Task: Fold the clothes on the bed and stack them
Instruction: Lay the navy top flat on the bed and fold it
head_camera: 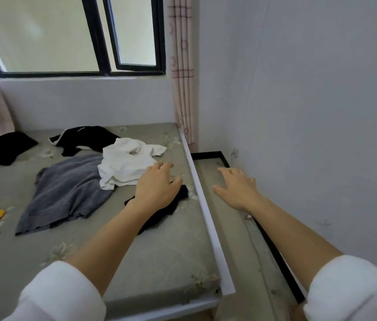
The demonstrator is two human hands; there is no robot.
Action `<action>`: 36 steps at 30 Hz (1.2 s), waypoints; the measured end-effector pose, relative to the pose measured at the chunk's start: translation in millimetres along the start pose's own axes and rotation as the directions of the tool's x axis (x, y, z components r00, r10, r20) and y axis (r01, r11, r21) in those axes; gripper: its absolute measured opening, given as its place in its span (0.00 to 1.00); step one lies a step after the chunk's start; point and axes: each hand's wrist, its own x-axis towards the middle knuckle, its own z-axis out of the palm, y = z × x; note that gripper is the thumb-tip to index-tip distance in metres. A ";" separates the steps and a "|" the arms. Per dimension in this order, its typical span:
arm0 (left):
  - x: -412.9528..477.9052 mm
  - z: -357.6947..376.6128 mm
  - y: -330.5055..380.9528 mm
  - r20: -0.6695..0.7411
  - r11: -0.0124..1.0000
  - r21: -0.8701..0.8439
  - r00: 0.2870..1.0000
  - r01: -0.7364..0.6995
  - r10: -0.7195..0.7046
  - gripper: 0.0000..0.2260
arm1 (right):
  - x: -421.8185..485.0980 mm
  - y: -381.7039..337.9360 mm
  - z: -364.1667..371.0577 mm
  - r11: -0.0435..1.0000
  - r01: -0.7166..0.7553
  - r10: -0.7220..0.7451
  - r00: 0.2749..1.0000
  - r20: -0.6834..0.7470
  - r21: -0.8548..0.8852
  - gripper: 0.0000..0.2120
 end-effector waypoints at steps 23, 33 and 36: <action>314.6 264.3 -45.5 0.101 0.561 -0.189 0.584 0.806 -0.805 0.24 | 466.7 139.4 171.3 0.885 0.464 -0.424 0.759 0.495 0.047 0.26; 252.1 348.1 -101.9 0.046 0.117 -0.305 0.137 0.945 -0.990 0.22 | 508.2 83.1 286.1 0.762 0.627 -0.559 0.511 0.652 0.162 0.25; 245.3 372.8 -117.3 0.006 0.091 -0.316 0.097 0.944 -0.995 0.21 | 512.4 65.3 320.9 0.732 0.648 -0.594 0.452 0.666 0.212 0.26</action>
